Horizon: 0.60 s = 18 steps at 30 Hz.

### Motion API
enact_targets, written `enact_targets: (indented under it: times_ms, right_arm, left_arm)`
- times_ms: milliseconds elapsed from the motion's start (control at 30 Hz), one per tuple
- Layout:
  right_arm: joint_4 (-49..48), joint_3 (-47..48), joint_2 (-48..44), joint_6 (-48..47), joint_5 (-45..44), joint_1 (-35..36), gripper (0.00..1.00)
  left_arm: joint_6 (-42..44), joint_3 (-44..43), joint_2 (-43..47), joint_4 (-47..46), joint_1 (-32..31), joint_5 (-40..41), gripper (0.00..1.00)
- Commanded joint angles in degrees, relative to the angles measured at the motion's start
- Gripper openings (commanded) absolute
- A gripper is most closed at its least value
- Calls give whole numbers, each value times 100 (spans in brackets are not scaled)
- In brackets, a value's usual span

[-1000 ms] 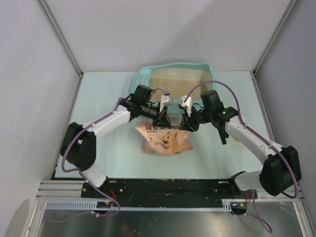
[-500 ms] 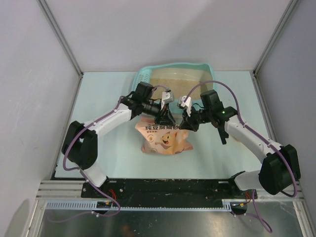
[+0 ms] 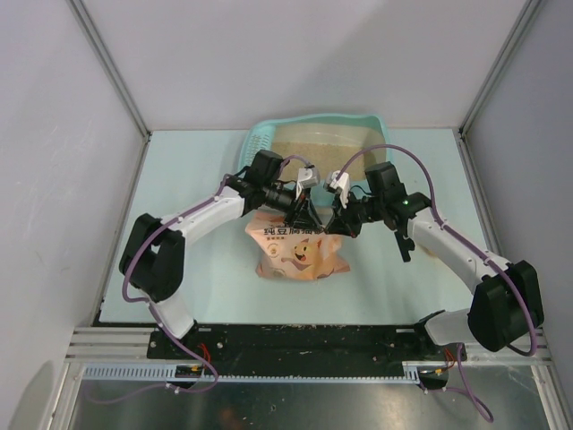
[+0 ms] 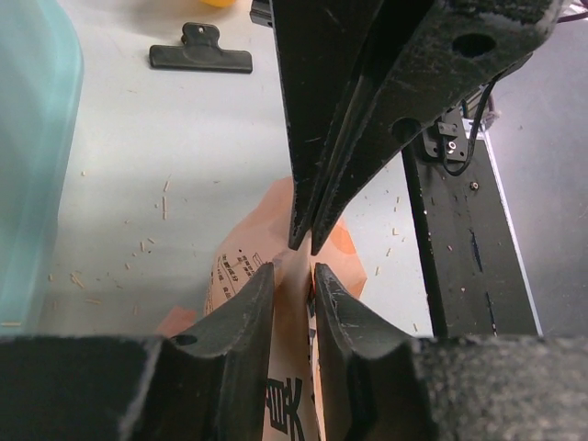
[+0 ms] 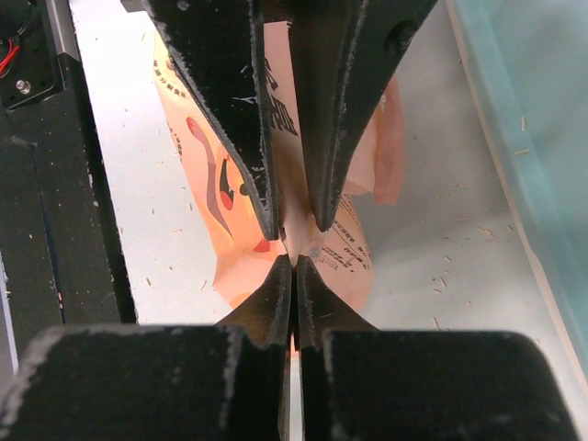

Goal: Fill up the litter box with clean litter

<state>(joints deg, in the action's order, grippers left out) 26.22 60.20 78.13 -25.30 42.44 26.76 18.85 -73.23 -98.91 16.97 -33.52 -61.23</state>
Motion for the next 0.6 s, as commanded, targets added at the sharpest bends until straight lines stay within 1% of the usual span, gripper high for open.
enact_targets:
  times_ms: [0,67,100,167,200,233,267,300,367,400,467,500,567]
  right_arm:
    - [-310,62,-35,122,72,-57,0]
    - [-301,62,-34,122,37,-75,0]
    - [-301,62,-43,130,19,-75,0]
    - [-319,62,-69,183,-51,-127,2]
    - [-336,62,-96,279,-164,-154,7]
    - [-328,70,-131,323,-235,-189,19]
    - [-293,123,-253,376,-297,-363,25]
    - [-101,184,-315,420,-315,-469,35]
    - [224,429,-499,534,-245,-803,42]
    - [565,492,-579,561,-166,-1178,45]
    - [892,536,-719,535,-139,-1523,48]
    - [1303,527,-851,413,-191,-1873,49]
    - [1779,527,-869,167,-419,-2139,50]
  left_arm:
    - [-75,-42,39,-141,-23,-240,22]
    - [-31,-16,21,-133,-32,-214,14]
    - [4,2,21,-124,-32,-205,7]
    - [5,28,30,-133,-41,-161,0]
    - [4,37,21,-133,-50,-144,0]
    - [4,28,39,-124,-50,-117,0]
    - [4,28,48,-133,-50,-91,0]
    - [13,37,82,-133,-67,-65,0]
    - [-4,37,126,-133,-85,23,0]
    - [-4,46,144,-133,-85,58,0]
    - [-13,46,171,-133,-93,129,0]
    - [-22,55,171,-133,-102,155,0]
    - [-30,46,197,-133,-111,208,0]
